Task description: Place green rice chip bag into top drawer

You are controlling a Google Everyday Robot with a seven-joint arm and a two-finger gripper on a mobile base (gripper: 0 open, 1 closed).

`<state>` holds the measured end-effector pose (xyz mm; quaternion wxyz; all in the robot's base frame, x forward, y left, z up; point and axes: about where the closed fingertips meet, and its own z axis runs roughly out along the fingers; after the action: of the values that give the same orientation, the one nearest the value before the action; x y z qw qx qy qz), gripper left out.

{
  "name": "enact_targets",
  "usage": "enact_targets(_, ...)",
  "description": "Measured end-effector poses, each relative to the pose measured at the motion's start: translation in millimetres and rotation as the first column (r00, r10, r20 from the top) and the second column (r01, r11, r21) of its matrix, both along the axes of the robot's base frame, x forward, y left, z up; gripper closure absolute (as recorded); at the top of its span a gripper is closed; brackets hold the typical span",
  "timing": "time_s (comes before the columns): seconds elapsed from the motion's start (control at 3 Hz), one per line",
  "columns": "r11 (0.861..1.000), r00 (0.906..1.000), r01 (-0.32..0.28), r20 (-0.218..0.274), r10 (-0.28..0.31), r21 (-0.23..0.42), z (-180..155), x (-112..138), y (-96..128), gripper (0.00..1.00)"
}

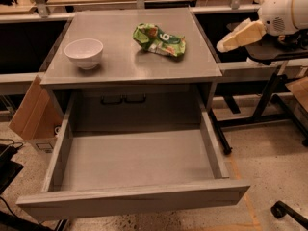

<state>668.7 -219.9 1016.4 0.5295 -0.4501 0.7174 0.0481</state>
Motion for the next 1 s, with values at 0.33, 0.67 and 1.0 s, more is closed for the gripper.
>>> enact_targets(0.33,0.998,0.9992,-0.026,-0.027,0.028,0.065,-10,37,28,0.0)
enact_targets(0.67,0.99,0.9953,-0.065,-0.063,0.073,0.121,-26,81,65,0.0)
enact_targets(1.0,0.982,0.9902,-0.085,-0.095,0.102,0.167,-51,128,106,0.0)
